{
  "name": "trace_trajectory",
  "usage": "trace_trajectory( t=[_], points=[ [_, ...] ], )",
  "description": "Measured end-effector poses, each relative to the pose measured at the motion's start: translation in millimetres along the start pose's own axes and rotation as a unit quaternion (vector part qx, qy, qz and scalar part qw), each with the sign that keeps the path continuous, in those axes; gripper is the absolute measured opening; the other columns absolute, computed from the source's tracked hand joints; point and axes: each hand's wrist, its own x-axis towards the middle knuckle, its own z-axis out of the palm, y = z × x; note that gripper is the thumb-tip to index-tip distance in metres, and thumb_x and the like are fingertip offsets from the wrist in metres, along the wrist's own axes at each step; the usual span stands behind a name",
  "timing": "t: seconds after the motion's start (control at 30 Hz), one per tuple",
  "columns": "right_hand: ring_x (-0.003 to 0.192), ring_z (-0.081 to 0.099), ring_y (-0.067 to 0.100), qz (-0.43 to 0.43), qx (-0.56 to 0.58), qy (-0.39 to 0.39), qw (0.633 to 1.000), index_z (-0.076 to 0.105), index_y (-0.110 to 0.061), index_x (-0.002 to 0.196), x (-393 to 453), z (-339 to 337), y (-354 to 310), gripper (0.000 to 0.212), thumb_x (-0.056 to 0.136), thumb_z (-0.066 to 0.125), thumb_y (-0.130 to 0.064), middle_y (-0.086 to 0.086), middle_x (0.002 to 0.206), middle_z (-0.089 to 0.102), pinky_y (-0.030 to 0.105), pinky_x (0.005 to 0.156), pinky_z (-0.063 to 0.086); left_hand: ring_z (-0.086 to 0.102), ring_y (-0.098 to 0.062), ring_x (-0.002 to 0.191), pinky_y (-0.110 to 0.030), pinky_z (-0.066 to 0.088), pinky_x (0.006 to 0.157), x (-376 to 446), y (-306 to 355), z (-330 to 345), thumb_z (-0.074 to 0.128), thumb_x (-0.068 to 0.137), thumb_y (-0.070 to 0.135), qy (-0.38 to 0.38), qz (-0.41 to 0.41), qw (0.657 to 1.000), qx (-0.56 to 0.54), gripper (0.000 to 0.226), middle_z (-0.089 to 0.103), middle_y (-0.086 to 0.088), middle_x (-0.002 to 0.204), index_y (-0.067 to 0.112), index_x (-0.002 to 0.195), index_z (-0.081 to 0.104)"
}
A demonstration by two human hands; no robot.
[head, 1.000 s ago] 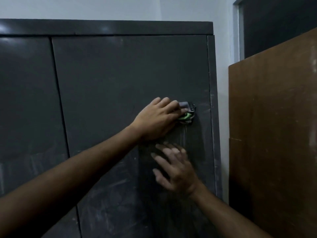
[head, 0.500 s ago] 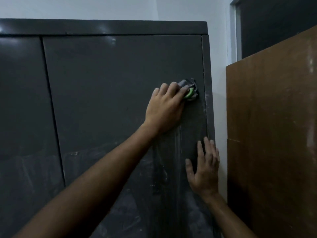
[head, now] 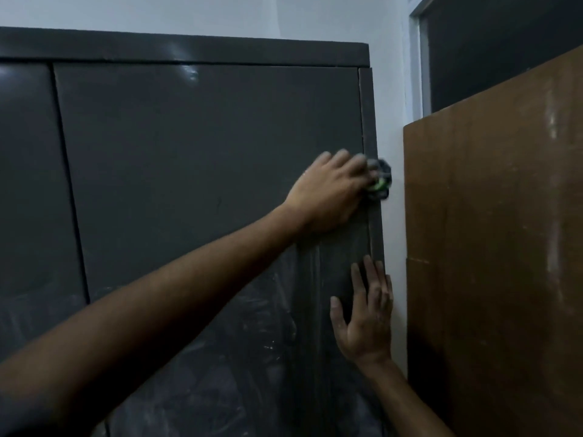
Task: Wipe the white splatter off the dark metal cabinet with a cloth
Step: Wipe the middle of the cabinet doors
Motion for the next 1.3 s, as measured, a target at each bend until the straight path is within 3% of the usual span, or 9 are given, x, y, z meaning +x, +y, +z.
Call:
trace_trajectory(
  t=[0.1,0.3,0.43,0.5,0.67,0.83,0.9,1.1,1.3],
  points=[
    [0.155,0.023,0.040,-0.006,-0.004,0.003,1.000,0.033,-0.011,0.156,0.2,-0.6,0.1,0.069,0.097,0.053,-0.042,0.020,0.165,0.029,0.056,0.126,0.020,0.053,-0.026,0.110,-0.038,0.041,0.087,-16.1,0.6,3.6,0.046,0.100,0.042,-0.051,0.145,0.988,0.012,0.050,0.058,-0.005,0.132,0.022,0.144,0.059],
    [0.154,0.025,0.039,-0.007,-0.014,0.006,1.000,0.038,-0.011,0.153,0.7,-0.7,1.3,0.064,0.099,0.050,-0.044,0.018,0.165,0.030,0.051,0.128,0.016,0.054,-0.030,0.108,-0.039,0.040,0.085,17.0,-14.5,-10.0,0.053,0.099,0.036,0.060,-0.150,0.987,0.016,0.045,0.058,-0.010,0.129,0.019,0.139,0.062],
    [0.154,0.025,0.042,-0.006,-0.003,0.007,1.000,0.037,-0.010,0.153,0.9,0.2,0.9,0.065,0.098,0.052,-0.042,0.020,0.164,0.031,0.055,0.127,0.017,0.054,-0.027,0.108,-0.039,0.041,0.085,-14.2,16.2,9.8,0.056,0.098,0.038,-0.022,0.091,0.995,-0.026,0.045,0.060,-0.005,0.128,0.022,0.139,0.063],
    [0.153,0.026,0.042,-0.007,-0.003,0.008,1.000,0.036,-0.010,0.153,1.0,0.7,0.5,0.067,0.097,0.053,-0.042,0.020,0.164,0.031,0.054,0.127,0.017,0.056,-0.027,0.105,-0.039,0.044,0.084,-19.6,2.6,7.4,0.059,0.097,0.037,-0.017,0.124,0.992,-0.003,0.043,0.062,-0.007,0.125,0.020,0.136,0.065],
    [0.154,0.025,0.040,-0.003,-0.013,0.006,1.000,0.038,-0.012,0.152,1.7,0.3,-0.6,0.064,0.097,0.051,-0.043,0.018,0.164,0.031,0.054,0.126,0.019,0.056,-0.033,0.102,-0.042,0.043,0.079,16.8,-24.4,-20.3,0.059,0.096,0.030,0.056,-0.150,0.987,0.022,0.042,0.060,-0.013,0.123,0.015,0.135,0.065],
    [0.154,0.024,0.041,-0.005,0.000,0.007,1.000,0.036,-0.011,0.153,2.6,-0.1,-1.1,0.066,0.097,0.052,-0.041,0.021,0.163,0.032,0.054,0.126,0.018,0.055,-0.027,0.107,-0.039,0.045,0.084,-20.8,3.2,-10.7,0.052,0.099,0.035,-0.042,0.117,0.992,-0.010,0.045,0.059,-0.007,0.132,0.018,0.140,0.062],
    [0.154,0.025,0.042,-0.005,-0.002,0.006,1.000,0.037,-0.011,0.152,3.0,-0.1,-2.6,0.065,0.096,0.053,-0.041,0.021,0.163,0.032,0.054,0.126,0.018,0.056,-0.026,0.105,-0.038,0.045,0.082,-22.1,-4.3,-14.5,0.053,0.100,0.037,-0.053,0.141,0.988,0.021,0.045,0.060,-0.006,0.128,0.019,0.140,0.062],
    [0.154,0.025,0.038,0.002,-0.017,-0.003,1.000,0.038,-0.014,0.152,3.4,-0.2,-1.9,0.061,0.100,0.045,-0.047,0.017,0.165,0.031,0.051,0.127,0.018,0.051,-0.031,0.114,-0.038,0.040,0.087,45.6,-43.6,-40.8,0.047,0.105,0.034,0.013,-0.146,0.989,0.023,0.047,0.053,-0.011,0.133,0.019,0.149,0.054],
    [0.155,0.023,0.039,0.000,-0.006,0.003,1.000,0.036,-0.013,0.154,2.4,-0.9,-3.5,0.066,0.097,0.053,-0.041,0.018,0.165,0.030,0.053,0.127,0.018,0.055,-0.026,0.103,-0.038,0.043,0.082,-23.0,6.9,-6.8,0.042,0.096,0.039,-0.045,0.134,0.990,-0.004,0.050,0.060,-0.005,0.125,0.021,0.137,0.064]
  ],
)
